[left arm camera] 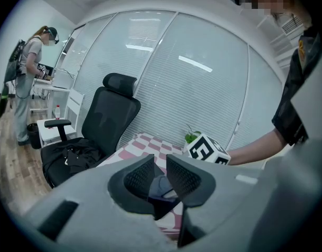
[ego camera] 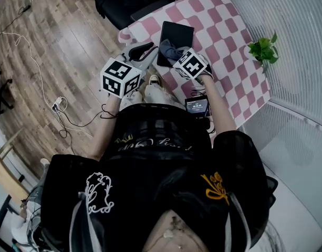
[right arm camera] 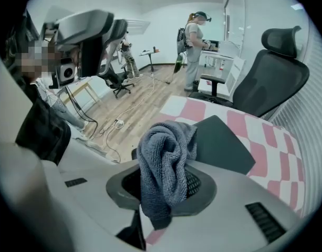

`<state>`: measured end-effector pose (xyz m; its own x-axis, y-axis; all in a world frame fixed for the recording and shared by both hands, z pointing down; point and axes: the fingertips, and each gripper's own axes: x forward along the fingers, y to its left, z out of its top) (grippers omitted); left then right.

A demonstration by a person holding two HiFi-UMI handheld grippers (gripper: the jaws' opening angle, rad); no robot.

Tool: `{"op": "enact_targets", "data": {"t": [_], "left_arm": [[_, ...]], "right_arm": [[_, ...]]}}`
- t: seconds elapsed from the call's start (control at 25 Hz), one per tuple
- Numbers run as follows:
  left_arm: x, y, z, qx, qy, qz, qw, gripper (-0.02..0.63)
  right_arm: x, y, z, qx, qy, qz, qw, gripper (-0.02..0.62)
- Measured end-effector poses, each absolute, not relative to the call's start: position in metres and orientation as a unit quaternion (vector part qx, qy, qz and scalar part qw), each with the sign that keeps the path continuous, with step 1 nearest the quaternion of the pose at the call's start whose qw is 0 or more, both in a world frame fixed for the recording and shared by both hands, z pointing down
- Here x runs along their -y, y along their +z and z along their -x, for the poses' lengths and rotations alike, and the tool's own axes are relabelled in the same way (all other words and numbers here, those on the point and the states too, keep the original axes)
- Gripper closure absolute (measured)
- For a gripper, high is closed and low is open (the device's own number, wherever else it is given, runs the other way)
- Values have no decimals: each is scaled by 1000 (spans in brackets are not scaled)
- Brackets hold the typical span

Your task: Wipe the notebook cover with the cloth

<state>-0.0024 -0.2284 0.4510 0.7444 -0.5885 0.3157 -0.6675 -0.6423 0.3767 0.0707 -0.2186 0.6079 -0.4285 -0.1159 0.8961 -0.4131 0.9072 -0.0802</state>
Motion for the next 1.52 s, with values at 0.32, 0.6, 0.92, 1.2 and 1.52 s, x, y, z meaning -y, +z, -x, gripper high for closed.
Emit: {"op": "enact_targets", "data": {"t": [0.32, 0.6, 0.92, 1.2, 1.52], "left_arm": [[233, 454, -17, 329, 96, -909, 239, 534], [233, 452, -14, 333, 104, -906, 238, 534], [234, 463, -2, 359, 105, -891, 256, 534], [230, 463, 0, 362, 100, -891, 254, 534], [219, 464, 3, 354, 97, -895, 254, 534]], "right_arm": [[304, 599, -117, 810, 119, -234, 525, 509], [351, 604, -119, 788, 47, -212, 576, 509], [355, 620, -116, 776, 64, -178, 601, 509], [342, 618, -114, 772, 56, -178, 607, 509], [297, 623, -112, 772, 77, -166, 609, 509]]}}
